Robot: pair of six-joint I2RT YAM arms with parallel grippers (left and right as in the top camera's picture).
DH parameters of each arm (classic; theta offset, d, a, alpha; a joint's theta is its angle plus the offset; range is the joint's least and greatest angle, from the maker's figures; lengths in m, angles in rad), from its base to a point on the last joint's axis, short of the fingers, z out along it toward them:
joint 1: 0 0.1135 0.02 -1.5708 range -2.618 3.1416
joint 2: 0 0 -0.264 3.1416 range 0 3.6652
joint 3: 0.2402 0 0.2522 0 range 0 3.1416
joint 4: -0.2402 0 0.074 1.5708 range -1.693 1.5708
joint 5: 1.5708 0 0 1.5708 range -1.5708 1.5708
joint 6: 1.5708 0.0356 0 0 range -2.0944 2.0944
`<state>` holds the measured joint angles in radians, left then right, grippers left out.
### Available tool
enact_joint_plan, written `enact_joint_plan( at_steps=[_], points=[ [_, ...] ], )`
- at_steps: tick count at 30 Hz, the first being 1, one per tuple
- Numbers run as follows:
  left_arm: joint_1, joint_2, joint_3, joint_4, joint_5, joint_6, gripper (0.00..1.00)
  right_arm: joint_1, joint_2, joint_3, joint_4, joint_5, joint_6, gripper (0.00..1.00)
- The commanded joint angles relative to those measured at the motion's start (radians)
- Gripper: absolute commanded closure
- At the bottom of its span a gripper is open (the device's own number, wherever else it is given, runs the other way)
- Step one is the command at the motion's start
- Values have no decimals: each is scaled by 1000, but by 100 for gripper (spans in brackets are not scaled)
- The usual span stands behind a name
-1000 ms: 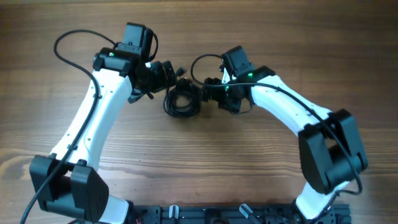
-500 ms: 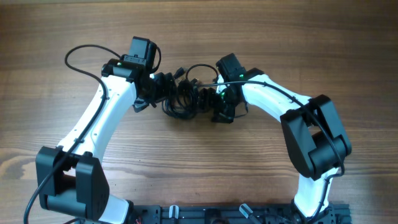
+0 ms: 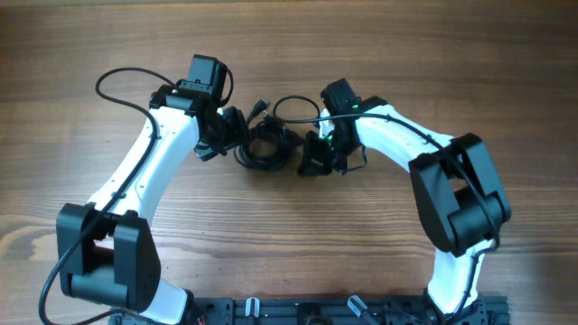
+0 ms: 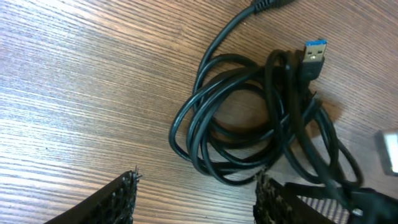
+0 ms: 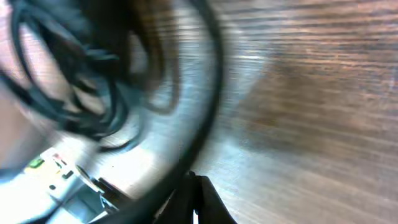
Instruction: Untangle cables
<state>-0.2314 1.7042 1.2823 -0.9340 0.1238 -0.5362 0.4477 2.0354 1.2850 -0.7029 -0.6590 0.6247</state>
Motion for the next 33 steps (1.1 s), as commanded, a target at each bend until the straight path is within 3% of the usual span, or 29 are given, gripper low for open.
enact_joint_plan(
  at_steps=[1,5,11,15,25,29,33],
  points=[
    [7,13,-9,3,-26,0,36,2,-70,26,-5,-16,-60,96],
    [7,15,-9,3,-47,0,36,-16,-78,26,-5,-25,-71,94],
    [7,51,-9,3,-45,-9,36,-67,-78,26,31,-56,-76,48],
    [7,101,-9,3,-33,-22,37,-97,-78,26,42,-33,-76,30],
    [6,125,-10,-1,-24,-18,36,-100,-78,26,10,22,-160,16],
    [-2,126,-47,29,-24,-19,30,-95,-78,26,-62,-80,-317,16],
    [-7,127,-100,80,-24,-19,31,-94,-78,26,-141,-79,-406,16]
  ],
)
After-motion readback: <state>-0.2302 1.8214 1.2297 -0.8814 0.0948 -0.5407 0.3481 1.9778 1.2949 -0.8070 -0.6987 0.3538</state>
